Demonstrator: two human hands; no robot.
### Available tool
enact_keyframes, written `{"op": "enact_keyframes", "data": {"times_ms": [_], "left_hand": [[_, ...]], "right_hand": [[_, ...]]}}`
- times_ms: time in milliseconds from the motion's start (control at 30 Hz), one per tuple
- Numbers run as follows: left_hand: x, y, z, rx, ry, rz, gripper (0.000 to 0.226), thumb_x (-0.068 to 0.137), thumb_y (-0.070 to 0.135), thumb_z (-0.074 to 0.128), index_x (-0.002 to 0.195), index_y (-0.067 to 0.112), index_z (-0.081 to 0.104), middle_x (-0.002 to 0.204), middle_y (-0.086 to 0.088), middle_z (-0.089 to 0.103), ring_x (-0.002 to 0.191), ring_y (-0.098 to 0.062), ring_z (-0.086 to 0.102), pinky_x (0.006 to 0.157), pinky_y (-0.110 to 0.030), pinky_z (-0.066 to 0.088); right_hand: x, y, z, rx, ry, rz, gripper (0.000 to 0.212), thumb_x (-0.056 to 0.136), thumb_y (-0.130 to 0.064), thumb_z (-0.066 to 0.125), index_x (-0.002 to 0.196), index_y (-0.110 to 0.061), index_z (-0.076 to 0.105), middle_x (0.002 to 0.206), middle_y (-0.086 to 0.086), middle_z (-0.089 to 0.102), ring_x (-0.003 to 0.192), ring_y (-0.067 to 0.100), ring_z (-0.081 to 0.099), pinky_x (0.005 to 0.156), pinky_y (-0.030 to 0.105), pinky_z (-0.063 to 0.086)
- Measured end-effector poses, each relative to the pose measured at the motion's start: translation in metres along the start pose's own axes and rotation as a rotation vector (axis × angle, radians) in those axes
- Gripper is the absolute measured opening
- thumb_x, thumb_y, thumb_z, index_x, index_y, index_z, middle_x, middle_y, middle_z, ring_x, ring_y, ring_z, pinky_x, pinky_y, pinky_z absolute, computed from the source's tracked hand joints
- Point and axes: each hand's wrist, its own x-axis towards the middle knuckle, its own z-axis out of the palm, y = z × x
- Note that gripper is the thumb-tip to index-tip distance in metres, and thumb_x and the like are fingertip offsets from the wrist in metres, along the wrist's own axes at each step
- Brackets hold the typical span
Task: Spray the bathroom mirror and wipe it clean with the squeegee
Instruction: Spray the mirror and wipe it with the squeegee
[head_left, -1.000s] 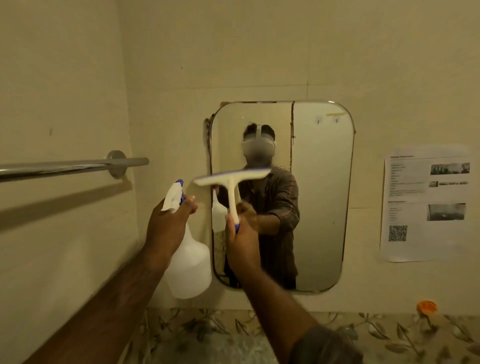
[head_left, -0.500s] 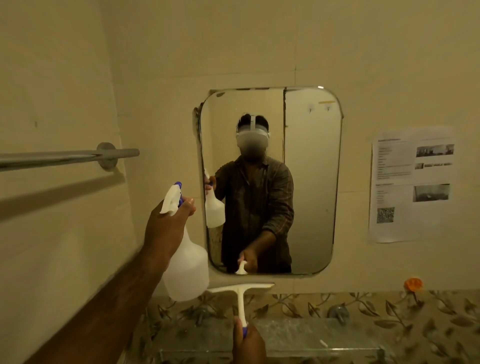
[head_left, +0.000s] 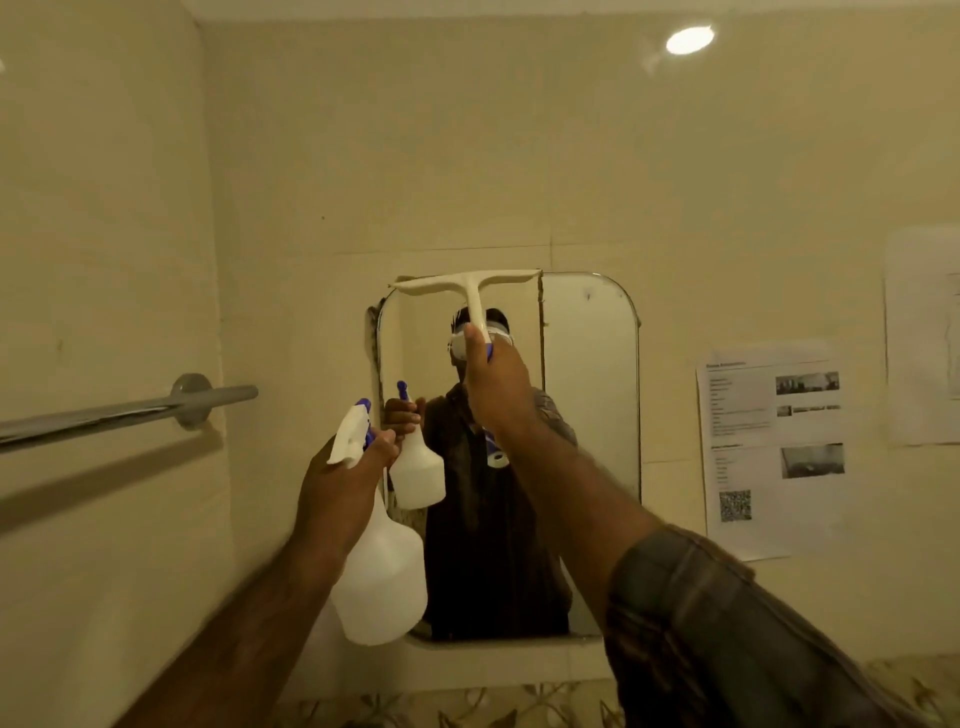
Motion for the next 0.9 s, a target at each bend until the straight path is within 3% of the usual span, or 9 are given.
{"op": "enact_keyframes", "data": {"times_ms": [100,233,333,400,467,667,733,833,900], "left_hand": [[0.003,-0.005,0.004,-0.004,-0.004,0.015,0.053,0.082,0.042,0.067,0.127,0.017,0.056,0.112,-0.01,0.065,0.097,-0.025,0.059,0.078,-0.036,0.044],[0.006,-0.014,0.006,0.024,-0.025,0.027,0.045,0.084,0.045,0.063,0.119,0.016,0.062,0.105,-0.006,0.069,0.09,-0.015,0.061,0.063,-0.019,0.039],[0.004,-0.023,0.01,0.049,-0.022,0.035,0.035,0.085,0.046,0.061,0.105,0.019,0.068,0.093,0.0,0.071,0.085,-0.011,0.064,0.057,-0.015,0.037],[0.003,-0.029,0.013,0.071,-0.028,0.031,0.036,0.086,0.046,0.06,0.106,0.018,0.069,0.094,0.0,0.072,0.081,-0.007,0.063,0.056,-0.015,0.037],[0.002,-0.035,0.015,0.077,-0.029,0.018,0.04,0.086,0.044,0.06,0.112,0.015,0.066,0.1,-0.004,0.07,0.08,-0.008,0.062,0.057,-0.016,0.037],[-0.006,-0.047,0.021,0.09,-0.029,-0.028,0.047,0.086,0.045,0.061,0.123,0.016,0.057,0.108,-0.007,0.066,0.093,-0.022,0.061,0.071,-0.03,0.043],[-0.011,-0.052,0.023,0.101,-0.048,-0.034,0.046,0.086,0.045,0.06,0.123,0.017,0.057,0.109,-0.007,0.066,0.092,-0.022,0.061,0.068,-0.029,0.042],[-0.019,-0.056,0.024,0.132,-0.065,-0.037,0.048,0.087,0.045,0.059,0.124,0.015,0.058,0.11,-0.008,0.066,0.085,-0.017,0.059,0.058,-0.022,0.039],[-0.023,-0.061,0.025,0.142,-0.075,-0.038,0.047,0.088,0.044,0.059,0.124,0.015,0.058,0.108,-0.006,0.066,0.084,-0.016,0.058,0.057,-0.021,0.037]], "right_hand": [[-0.005,0.025,0.003,-0.055,0.012,0.016,0.043,0.101,-0.054,0.04,0.107,-0.015,0.058,0.098,0.016,0.069,0.073,0.013,0.06,0.064,0.028,0.053],[-0.047,0.071,0.012,0.041,-0.013,0.061,0.012,0.1,-0.051,0.046,0.106,-0.044,0.054,0.111,-0.003,0.065,0.085,0.003,0.066,0.064,0.014,0.048],[-0.099,0.115,0.017,0.057,-0.013,0.119,0.013,0.098,-0.052,0.05,0.091,-0.061,0.055,0.091,-0.013,0.068,0.08,0.001,0.069,0.064,0.016,0.055],[-0.136,0.148,0.02,0.034,-0.025,0.216,0.014,0.096,-0.055,0.05,0.089,-0.05,0.06,0.081,-0.009,0.069,0.074,0.003,0.069,0.064,0.019,0.056],[-0.172,0.182,0.022,-0.022,-0.048,0.302,0.028,0.094,-0.06,0.049,0.088,-0.036,0.063,0.074,-0.005,0.068,0.066,0.003,0.066,0.06,0.021,0.055],[-0.257,0.243,0.02,-0.106,-0.075,0.509,0.031,0.094,-0.056,0.053,0.077,-0.031,0.061,0.063,-0.013,0.065,0.055,-0.001,0.06,0.048,0.015,0.047],[-0.279,0.257,0.016,-0.156,-0.092,0.602,0.031,0.095,-0.054,0.055,0.075,-0.03,0.06,0.062,-0.007,0.062,0.056,0.002,0.06,0.055,0.019,0.049],[-0.303,0.263,0.007,-0.216,-0.071,0.687,0.029,0.096,-0.05,0.057,0.083,-0.025,0.064,0.076,0.003,0.069,0.074,0.015,0.068,0.074,0.034,0.057],[-0.309,0.258,0.001,-0.211,-0.073,0.722,0.032,0.096,-0.049,0.057,0.084,-0.02,0.065,0.08,0.007,0.07,0.078,0.02,0.069,0.077,0.036,0.055]]}}
